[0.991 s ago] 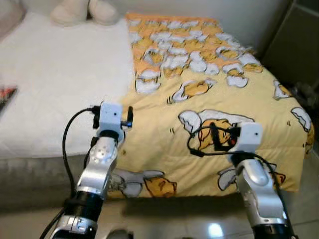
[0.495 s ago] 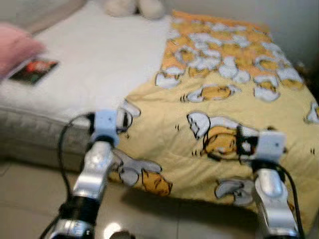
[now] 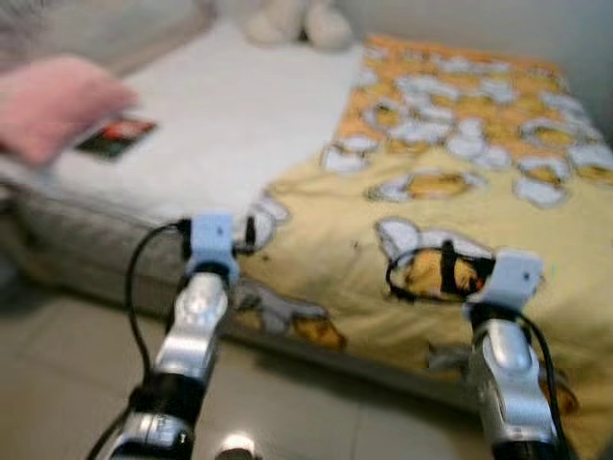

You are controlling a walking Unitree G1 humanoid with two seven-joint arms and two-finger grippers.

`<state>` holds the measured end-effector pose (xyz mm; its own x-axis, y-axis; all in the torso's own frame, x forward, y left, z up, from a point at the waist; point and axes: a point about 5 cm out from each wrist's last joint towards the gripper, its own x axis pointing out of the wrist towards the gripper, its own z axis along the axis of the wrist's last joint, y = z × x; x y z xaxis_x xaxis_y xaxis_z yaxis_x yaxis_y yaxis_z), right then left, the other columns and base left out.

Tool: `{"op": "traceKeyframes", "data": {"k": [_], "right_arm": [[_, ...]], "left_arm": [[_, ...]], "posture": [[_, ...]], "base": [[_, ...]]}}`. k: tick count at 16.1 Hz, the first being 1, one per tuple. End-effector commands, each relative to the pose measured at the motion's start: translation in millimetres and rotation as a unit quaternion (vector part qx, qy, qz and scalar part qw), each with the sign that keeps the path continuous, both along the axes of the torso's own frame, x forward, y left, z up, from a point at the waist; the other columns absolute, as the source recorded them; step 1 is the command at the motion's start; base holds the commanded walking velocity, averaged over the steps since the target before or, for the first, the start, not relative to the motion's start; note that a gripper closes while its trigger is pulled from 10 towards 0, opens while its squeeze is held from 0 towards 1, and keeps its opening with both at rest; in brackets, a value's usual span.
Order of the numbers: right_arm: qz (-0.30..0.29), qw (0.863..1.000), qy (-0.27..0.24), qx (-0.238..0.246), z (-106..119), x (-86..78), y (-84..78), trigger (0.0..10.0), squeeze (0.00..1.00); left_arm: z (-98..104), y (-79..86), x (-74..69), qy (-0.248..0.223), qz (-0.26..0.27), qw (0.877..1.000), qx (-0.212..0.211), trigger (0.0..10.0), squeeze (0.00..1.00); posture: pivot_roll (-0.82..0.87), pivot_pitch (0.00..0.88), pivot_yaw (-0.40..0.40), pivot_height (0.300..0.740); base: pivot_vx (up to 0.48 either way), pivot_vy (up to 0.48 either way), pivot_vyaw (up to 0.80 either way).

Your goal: Clean up the room

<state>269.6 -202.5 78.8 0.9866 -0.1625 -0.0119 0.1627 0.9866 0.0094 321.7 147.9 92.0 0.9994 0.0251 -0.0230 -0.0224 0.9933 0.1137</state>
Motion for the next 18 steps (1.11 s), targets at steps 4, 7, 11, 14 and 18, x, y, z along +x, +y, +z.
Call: {"op": "traceKeyframes", "data": {"k": [4,7,11,14,18], "right_arm": [[0.037,0.999,-0.005,0.013,6.2,8.4,10.5,10.0,0.21],[0.062,0.998,0.004,0.023,4.2,7.6,16.2,10.0,0.25],[0.081,0.996,0.010,0.033,3.4,8.9,18.8,10.0,0.31],[0.093,0.995,0.013,0.036,4.3,12.4,21.2,10.0,0.35],[0.097,0.994,0.014,0.038,5.1,14.0,20.3,10.0,0.37]], "left_arm": [[4.3,10.3,6.1,0.000,0.022,1.000,-0.001,10.0,0.00],[7.9,7.4,7.0,-0.007,0.019,1.000,-0.009,10.0,0.00],[5.7,8.3,5.5,-0.004,0.025,1.000,-0.015,10.0,0.00],[5.0,5.6,5.9,-0.001,0.022,1.000,0.012,10.0,0.00],[6.2,3.0,6.7,-0.001,0.023,0.999,0.049,10.0,0.00]], "posture": [[0.06,0.007,-0.045,0.736],[0.06,0.012,-0.049,0.736],[0.07,0.014,-0.054,0.736],[0.08,0.017,-0.059,0.736],[0.08,0.018,-0.063,0.736]], "base": [[0.000,0.444,0.67],[0.185,0.408,0.66],[0.409,0.155,0.65],[0.411,0.000,0.64],[0.000,-0.118,0.63]]}}
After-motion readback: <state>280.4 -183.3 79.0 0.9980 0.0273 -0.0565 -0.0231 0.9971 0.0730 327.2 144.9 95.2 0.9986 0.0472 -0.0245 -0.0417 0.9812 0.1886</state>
